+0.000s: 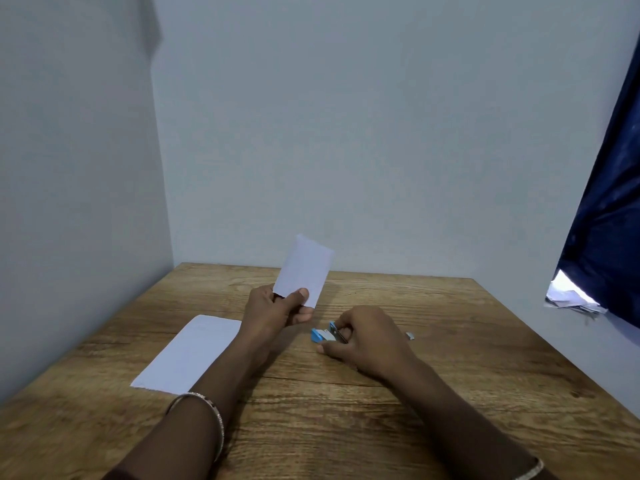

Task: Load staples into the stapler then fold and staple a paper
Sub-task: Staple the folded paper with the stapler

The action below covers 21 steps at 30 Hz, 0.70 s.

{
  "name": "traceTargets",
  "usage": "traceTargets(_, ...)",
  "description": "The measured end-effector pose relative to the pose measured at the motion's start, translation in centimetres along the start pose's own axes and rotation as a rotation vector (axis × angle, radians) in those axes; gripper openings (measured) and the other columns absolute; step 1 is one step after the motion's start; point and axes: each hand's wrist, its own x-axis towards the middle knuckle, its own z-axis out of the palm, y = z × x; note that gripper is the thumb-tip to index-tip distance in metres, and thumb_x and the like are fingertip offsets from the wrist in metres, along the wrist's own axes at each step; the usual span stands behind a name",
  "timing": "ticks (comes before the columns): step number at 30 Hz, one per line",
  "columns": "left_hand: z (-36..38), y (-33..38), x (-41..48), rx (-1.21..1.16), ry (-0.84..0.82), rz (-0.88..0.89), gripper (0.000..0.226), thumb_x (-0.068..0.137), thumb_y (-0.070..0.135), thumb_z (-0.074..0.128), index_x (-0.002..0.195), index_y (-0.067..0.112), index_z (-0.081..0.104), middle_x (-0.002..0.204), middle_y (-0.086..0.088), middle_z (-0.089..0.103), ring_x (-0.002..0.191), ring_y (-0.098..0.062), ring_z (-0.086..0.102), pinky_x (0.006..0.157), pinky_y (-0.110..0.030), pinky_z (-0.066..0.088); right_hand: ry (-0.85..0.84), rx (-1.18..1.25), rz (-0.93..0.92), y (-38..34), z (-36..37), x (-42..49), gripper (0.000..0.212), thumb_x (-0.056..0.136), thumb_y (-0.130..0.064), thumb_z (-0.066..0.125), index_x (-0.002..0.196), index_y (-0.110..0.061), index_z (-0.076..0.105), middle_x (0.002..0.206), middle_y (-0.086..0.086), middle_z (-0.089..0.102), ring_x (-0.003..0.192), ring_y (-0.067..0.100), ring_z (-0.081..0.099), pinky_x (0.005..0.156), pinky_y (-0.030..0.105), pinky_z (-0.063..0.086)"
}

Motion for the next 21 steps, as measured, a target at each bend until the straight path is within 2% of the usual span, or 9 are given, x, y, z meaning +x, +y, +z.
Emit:
traceTargets(2,0.1,-0.1,0.2,-0.002,-0.011,0.004,0.020,0.090,0.018,0.076,0.098,0.000,0.069,0.071,-0.012,0.080,0.059,-0.014,0.076,0.056,-0.020,0.057,0.030,-0.027,0.001,-0.1,0.2,0.2,0.039,0.077,-0.052,0.074,0.057,-0.027,0.050,0.060,-0.010,0.049,0.061,0.007,0.050,0.049,0.028,0.029)
traceTargets(5,0.0,-0.3,0.3,0.007,-0.012,0.026,0.022,0.090,0.020,0.076,0.099,0.000,0.070,0.070,-0.010,0.079,0.060,-0.015,0.076,0.057,-0.021,0.058,0.052,0.025,0.025,0.0,0.3,0.2,0.019,0.079,-0.045,0.073,0.075,-0.029,0.065,0.069,-0.011,0.056,0.071,0.010,0.056,0.052,0.027,0.033)
traceTargets(8,-0.3,-0.3,0.4,0.038,0.022,0.022,0.025,0.088,0.025,0.079,0.096,0.003,0.071,0.070,-0.010,0.079,0.061,-0.018,0.076,0.059,-0.025,0.060,0.142,0.255,0.068,0.6,0.0,0.4,0.015,0.081,-0.038,0.079,0.090,-0.026,0.075,0.075,-0.012,0.065,0.070,0.007,0.060,0.061,0.027,0.047)
traceTargets(10,-0.4,-0.3,0.5,0.055,0.047,0.042,0.026,0.087,0.026,0.079,0.093,0.003,0.072,0.067,-0.008,0.077,0.057,-0.016,0.073,0.055,-0.023,0.058,0.205,0.435,0.076,0.9,-0.1,0.6,0.016,0.083,-0.032,0.080,0.098,-0.026,0.075,0.082,-0.012,0.066,0.068,0.003,0.059,0.063,0.022,0.047)
traceTargets(13,-0.4,-0.2,0.6,0.127,0.056,0.099,0.026,0.087,0.027,0.080,0.095,0.003,0.073,0.068,-0.007,0.075,0.052,-0.014,0.069,0.055,-0.025,0.056,0.167,0.740,0.092,1.1,-0.2,0.7,0.022,0.089,-0.021,0.077,0.111,-0.023,0.075,0.102,0.001,0.070,0.083,0.010,0.066,0.066,0.014,0.052)
traceTargets(15,-0.3,-0.1,0.5,0.181,0.044,0.153,0.024,0.086,0.027,0.081,0.099,0.008,0.073,0.071,-0.006,0.076,0.055,-0.014,0.070,0.058,-0.027,0.058,0.104,0.897,0.102,1.1,-0.3,0.7,0.029,0.092,-0.017,0.074,0.120,-0.019,0.073,0.114,0.010,0.068,0.102,0.025,0.070,0.082,0.028,0.062)
traceTargets(17,-0.1,0.0,0.4,0.188,0.025,0.196,0.023,0.086,0.026,0.081,0.103,0.012,0.074,0.074,-0.004,0.078,0.061,-0.015,0.073,0.063,-0.033,0.061,0.071,0.961,0.097,1.3,-0.3,0.5,0.030,0.094,-0.014,0.072,0.124,-0.017,0.072,0.117,0.014,0.068,0.109,0.033,0.069,0.098,0.046,0.059)
traceTargets(18,0.0,0.1,0.3,0.198,0.017,0.216,0.022,0.086,0.026,0.081,0.103,0.014,0.074,0.075,-0.001,0.079,0.063,-0.015,0.074,0.066,-0.036,0.062,0.054,0.983,0.091,1.4,-0.4,0.5,0.030,0.094,-0.014,0.071,0.124,-0.017,0.072,0.115,0.013,0.068,0.107,0.031,0.070,0.101,0.048,0.057)
traceTargets(21,0.0,0.3,0.1,0.250,-0.001,0.259,0.022,0.086,0.025,0.081,0.104,0.014,0.074,0.075,0.005,0.080,0.065,-0.018,0.077,0.066,-0.037,0.065,-0.004,1.035,0.087,1.5,-0.7,0.4,0.028,0.095,-0.017,0.071,0.124,-0.019,0.072,0.103,0.008,0.072,0.093,0.015,0.072,0.083,0.037,0.057)
